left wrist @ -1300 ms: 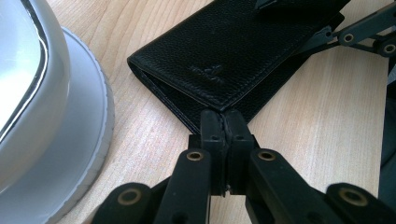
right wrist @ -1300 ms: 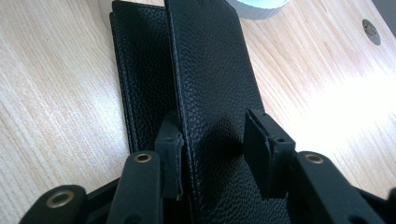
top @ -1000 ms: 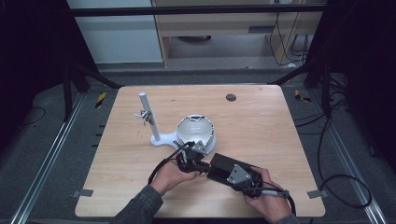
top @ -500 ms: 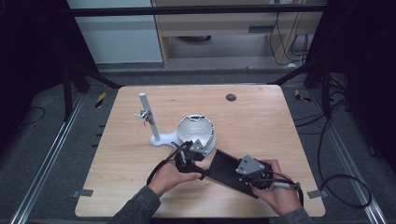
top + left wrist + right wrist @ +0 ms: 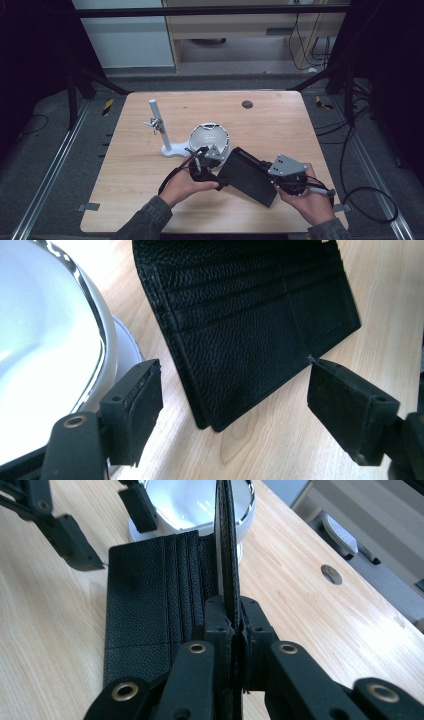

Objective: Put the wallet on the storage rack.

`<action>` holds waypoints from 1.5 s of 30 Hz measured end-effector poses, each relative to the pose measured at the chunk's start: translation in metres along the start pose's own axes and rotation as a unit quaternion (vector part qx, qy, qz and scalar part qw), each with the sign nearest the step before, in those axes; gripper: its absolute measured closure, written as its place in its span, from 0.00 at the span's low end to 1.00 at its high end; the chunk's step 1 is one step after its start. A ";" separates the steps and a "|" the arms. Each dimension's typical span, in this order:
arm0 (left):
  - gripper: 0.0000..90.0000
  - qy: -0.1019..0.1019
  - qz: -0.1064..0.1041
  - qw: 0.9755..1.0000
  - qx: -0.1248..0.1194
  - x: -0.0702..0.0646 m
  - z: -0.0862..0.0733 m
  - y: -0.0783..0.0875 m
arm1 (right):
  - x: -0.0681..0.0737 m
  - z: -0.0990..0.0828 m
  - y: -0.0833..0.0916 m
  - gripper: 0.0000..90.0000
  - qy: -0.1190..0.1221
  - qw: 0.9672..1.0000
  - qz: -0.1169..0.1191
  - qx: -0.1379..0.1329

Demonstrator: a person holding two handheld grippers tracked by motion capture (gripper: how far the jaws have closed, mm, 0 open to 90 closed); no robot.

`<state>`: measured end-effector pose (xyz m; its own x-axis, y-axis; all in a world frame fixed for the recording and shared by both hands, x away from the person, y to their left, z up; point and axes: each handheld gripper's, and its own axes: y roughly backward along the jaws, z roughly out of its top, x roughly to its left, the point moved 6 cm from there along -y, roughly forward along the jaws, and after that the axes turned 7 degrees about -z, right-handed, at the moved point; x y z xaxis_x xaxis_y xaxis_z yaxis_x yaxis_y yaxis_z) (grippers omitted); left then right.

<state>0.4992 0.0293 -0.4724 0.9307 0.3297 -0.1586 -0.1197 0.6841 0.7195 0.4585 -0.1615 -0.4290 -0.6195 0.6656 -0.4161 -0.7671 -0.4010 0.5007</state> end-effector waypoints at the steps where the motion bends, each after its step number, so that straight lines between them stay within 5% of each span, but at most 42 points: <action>1: 0.24 0.000 0.001 1.000 -0.003 0.000 0.001 0.000 | -0.001 0.002 0.001 0.94 -0.003 1.000 0.001 -0.002; 25: 0.18 -0.006 0.016 0.999 -0.048 0.012 0.022 0.019 | -0.015 0.031 0.019 0.94 -0.012 0.997 0.031 -0.063; 32: 0.18 -0.006 0.004 0.999 -0.052 0.013 0.026 0.021 | -0.015 0.039 0.026 0.94 -0.017 0.996 0.042 -0.083; 36: 0.29 0.005 -0.023 0.998 -0.056 0.012 0.027 0.021 | -0.014 0.041 0.027 0.94 -0.017 0.995 0.046 -0.090; 40: 0.58 0.009 -0.025 0.999 -0.048 0.013 0.027 0.026 | -0.013 0.040 0.025 0.94 -0.017 0.995 0.048 -0.090; 45: 0.79 0.013 -0.035 0.998 -0.045 0.010 0.028 0.033 | -0.013 0.034 0.023 0.94 -0.017 0.995 0.054 -0.084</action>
<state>0.5145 0.0373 -0.4311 0.9287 0.2952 -0.2246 -0.0864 0.7611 0.6429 0.4543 -0.1576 -0.3861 -0.6964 0.6320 -0.3400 -0.7149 -0.5691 0.4063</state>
